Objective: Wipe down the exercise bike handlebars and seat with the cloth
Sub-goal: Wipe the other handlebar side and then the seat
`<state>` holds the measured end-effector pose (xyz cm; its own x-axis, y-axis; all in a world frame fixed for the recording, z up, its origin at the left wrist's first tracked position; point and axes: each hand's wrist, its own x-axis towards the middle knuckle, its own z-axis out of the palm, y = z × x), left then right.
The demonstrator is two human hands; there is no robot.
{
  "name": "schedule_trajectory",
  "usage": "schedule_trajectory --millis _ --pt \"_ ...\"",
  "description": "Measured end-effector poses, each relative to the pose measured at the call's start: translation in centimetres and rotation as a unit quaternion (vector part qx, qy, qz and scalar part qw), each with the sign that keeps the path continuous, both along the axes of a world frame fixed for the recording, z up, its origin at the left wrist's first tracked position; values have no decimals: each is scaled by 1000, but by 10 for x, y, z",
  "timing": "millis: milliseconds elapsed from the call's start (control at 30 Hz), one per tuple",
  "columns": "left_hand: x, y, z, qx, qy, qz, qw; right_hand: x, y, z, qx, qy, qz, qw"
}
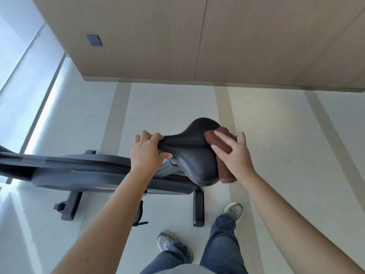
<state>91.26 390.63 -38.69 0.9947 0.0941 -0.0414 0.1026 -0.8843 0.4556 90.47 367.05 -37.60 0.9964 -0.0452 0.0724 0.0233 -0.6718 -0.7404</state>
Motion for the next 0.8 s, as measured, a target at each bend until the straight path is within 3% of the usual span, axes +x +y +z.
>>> schedule_trajectory --millis 167,367,467,633,800 --pt "8 -1 3 16 16 -2 1000 -35 5 -14 46 -39 -37 997" --pt "0 -4 -1 15 -10 12 1000 32 4 -1 26 37 -37 998" --pt "-3 -4 -2 4 -18 16 1000 24 4 0 15 48 -33 998" --pt "-4 -3 -4 -6 -28 15 999 -23 8 -7 -32 -9 -23 999" --pt "-4 -2 -5 -7 -32 19 999 9 28 14 -145 8 41 989"
